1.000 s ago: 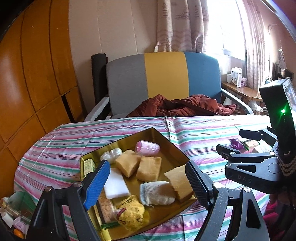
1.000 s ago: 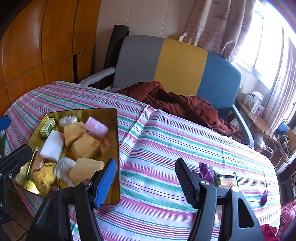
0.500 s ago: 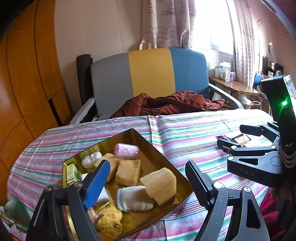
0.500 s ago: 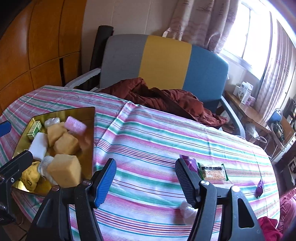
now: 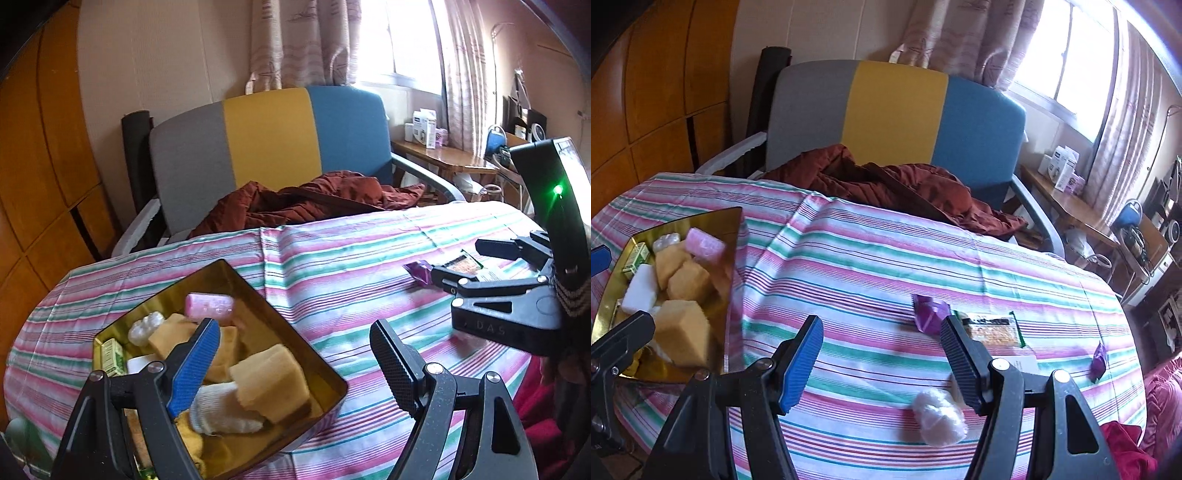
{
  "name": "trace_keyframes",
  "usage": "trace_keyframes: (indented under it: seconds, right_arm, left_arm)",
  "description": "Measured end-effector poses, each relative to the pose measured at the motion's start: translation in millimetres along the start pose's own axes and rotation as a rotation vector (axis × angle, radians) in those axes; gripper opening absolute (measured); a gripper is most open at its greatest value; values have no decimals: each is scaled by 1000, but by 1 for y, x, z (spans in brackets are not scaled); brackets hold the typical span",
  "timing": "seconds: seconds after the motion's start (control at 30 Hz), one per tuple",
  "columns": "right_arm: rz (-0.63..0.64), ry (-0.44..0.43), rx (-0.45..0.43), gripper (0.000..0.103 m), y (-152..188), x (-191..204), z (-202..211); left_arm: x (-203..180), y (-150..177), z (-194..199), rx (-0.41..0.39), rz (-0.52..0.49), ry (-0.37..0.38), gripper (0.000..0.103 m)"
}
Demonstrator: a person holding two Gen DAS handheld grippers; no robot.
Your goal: Organize objects
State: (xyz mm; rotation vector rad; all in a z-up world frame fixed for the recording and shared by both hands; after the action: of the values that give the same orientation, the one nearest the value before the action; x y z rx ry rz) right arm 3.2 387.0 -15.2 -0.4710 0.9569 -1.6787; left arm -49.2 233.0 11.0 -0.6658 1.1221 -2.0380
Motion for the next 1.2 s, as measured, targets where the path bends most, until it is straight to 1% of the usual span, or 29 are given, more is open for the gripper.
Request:
trace_keyframes:
  seconds: [0.17, 0.3, 0.4, 0.47, 0.57, 0.67, 0.73, 0.77, 0.87, 0.9, 0.93, 1.0, 1.1, 1.13, 1.17, 1.2]
  right_arm:
    - [-44, 17, 37, 67, 6, -36, -10]
    - [-99, 71, 64, 67, 10, -81, -21]
    - [-184, 130, 83, 67, 16, -126, -31]
    - [-244, 160, 94, 68, 24, -152, -39]
    - [-349, 172, 114, 68, 41, -182, -49]
    - [-464, 151, 135, 68, 62, -202, -58]
    - [-527, 129, 165, 68, 72, -211, -64]
    - [-560, 112, 162, 68, 73, -216, -64]
    - [-635, 62, 164, 76, 77, -219, -64]
    - [-646, 43, 166, 77, 77, -218, -65]
    - [-650, 15, 165, 77, 76, -216, -66]
    - [-626, -21, 166, 83, 72, -207, -68]
    - [-556, -43, 195, 84, 70, -191, -73]
    - [-540, -42, 203, 84, 70, -188, -73]
    - [-528, -31, 203, 84, 70, -186, -73]
    - [-528, -22, 201, 84, 71, -189, -73]
  left_arm:
    - [-22, -3, -15, 14, -9, 65, 84]
    - [-42, -2, -30, 47, 1, 138, 84]
    - [-60, 1, -42, 78, 7, 194, 84]
    - [-77, 3, -49, 104, 7, 250, 84]
    - [-104, 6, -59, 136, -8, 313, 84]
    - [-131, 11, -70, 167, -27, 368, 87]
    - [-148, 16, -77, 190, -37, 400, 88]
    - [-154, 17, -80, 198, -40, 415, 89]
    - [-175, 22, -91, 220, -48, 444, 93]
    - [-181, 24, -95, 231, -51, 451, 94]
    - [-187, 26, -99, 245, -52, 458, 94]
    - [-197, 30, -108, 264, -53, 466, 94]
    - [-210, 34, -122, 282, -70, 464, 93]
    - [-212, 36, -125, 284, -74, 461, 92]
    - [-213, 38, -128, 291, -78, 461, 85]
    - [-215, 41, -130, 304, -76, 483, 78]
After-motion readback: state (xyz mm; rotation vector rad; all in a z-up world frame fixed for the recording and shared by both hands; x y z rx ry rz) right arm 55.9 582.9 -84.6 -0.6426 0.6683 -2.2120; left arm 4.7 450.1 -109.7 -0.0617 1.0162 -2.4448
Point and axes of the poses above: each gripper's, at about its wrist camera, not at the fingertips, and z roughly against the way its jaws point, x to its left, y to its underside, the point moved 4 cm from there along -z, roughly the way its jaws point, and after that the axes turned 9 degrees about -x, right-handed, at the moved point
